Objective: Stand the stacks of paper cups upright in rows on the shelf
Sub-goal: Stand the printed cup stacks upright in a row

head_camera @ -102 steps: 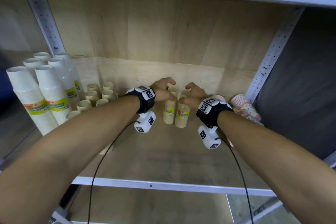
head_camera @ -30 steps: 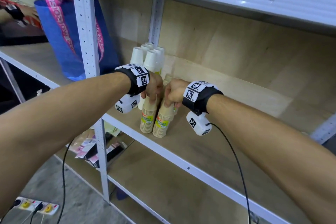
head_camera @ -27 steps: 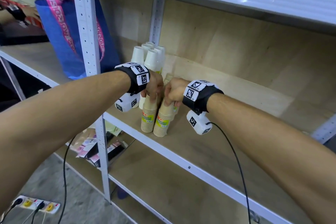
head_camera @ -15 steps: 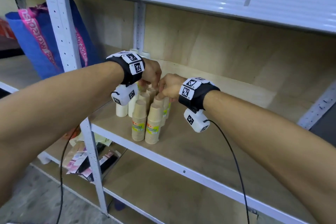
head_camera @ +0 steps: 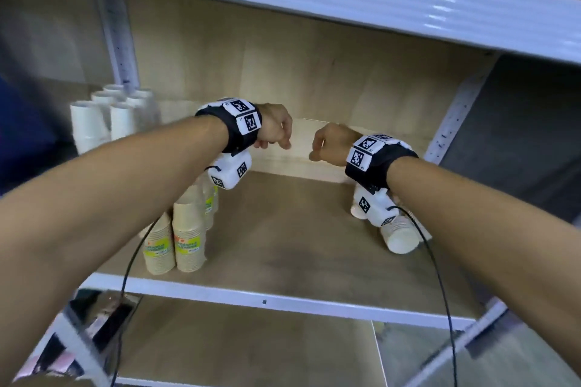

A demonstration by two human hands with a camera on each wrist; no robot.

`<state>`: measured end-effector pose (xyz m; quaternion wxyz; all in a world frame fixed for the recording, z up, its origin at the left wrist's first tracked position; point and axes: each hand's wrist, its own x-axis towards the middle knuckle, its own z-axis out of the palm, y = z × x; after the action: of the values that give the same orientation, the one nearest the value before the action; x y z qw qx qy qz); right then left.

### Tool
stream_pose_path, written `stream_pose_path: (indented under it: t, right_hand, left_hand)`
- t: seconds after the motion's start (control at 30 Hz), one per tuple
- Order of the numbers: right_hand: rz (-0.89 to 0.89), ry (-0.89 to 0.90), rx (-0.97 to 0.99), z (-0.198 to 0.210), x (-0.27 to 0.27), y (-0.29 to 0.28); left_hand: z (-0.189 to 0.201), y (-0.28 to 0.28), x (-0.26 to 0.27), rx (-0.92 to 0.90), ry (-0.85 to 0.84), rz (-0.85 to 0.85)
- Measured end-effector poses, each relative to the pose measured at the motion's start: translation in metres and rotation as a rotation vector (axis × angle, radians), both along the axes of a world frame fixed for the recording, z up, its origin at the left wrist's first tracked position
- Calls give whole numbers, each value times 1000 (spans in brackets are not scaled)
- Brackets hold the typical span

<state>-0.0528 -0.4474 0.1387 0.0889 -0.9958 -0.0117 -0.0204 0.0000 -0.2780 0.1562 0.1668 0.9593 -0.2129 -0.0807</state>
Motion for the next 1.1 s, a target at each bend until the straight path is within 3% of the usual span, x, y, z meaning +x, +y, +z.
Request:
stream_pose_path:
  t: [0.33, 0.43, 0.53, 0.63, 0.9, 1.0, 1.1]
  right_hand:
    - [-294, 141, -97, -46, -24, -118]
    - [-366, 178, 5, -66, -30, -138]
    - [-473, 142, 57, -108, -18, -176]
    - [-468, 150, 65, -156, 0, -214]
    - [-417, 175, -94, -124, -28, -181]
    - [-450, 242, 13, -131, -17, -188]
    - [-405, 269, -17, -129, -14, -188]
  left_hand:
    - [-67, -120, 25, 6, -29, -245]
    - [-91, -148, 32, 0, -3, -271]
    - [-112, -173, 37, -46, 34, -254]
    - [-130, -191, 40, -121, 91, -192]
    - [-166, -229, 46, -229, 199, -100]
    - [-174, -237, 46, -208, 250, -102]
    - [-179, -242, 47, -237, 267, -70]
